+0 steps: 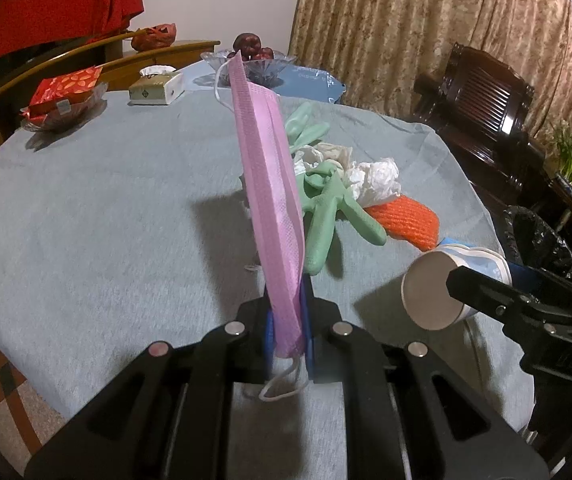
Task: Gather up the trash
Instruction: 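Grasp the white-and-blue paper cup with the right tool, then carry the mask and cup over the bin and open both tools to drop them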
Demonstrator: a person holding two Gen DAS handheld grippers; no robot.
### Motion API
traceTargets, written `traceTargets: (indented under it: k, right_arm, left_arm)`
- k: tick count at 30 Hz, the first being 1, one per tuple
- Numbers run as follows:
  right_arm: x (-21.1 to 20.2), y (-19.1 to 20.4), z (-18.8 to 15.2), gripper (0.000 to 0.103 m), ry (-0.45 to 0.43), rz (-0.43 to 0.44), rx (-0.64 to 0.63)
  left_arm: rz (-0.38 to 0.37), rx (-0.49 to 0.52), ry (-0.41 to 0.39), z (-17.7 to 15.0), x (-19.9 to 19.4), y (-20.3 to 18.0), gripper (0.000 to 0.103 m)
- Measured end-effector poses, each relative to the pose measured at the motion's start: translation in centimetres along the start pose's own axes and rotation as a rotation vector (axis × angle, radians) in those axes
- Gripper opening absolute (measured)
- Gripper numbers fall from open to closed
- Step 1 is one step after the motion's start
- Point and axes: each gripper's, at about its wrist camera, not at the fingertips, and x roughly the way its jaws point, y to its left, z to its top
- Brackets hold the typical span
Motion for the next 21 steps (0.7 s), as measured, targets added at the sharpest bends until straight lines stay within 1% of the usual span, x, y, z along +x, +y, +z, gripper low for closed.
traceTargets:
  k: [6, 12, 21]
  right_arm:
    - [-0.3, 0.4, 1.2, 0.071, -0.021, 0.067, 0.049]
    - [-1.4, 1.4, 2.5, 0.071, -0.059, 0.075, 0.029]
    - [-5.1, 2.8, 4.4, 0.071, -0.147, 0.087, -0.013]
  left_arm:
    - [0.007, -0.016, -0.022, 0.2, -0.7, 0.7, 0.011]
    - [0.004, -0.019, -0.039, 0.9, -1.4, 1.1, 0.011]
    - [-0.033, -0.003, -0.083, 2.6, -3.5, -0.4, 0.011]
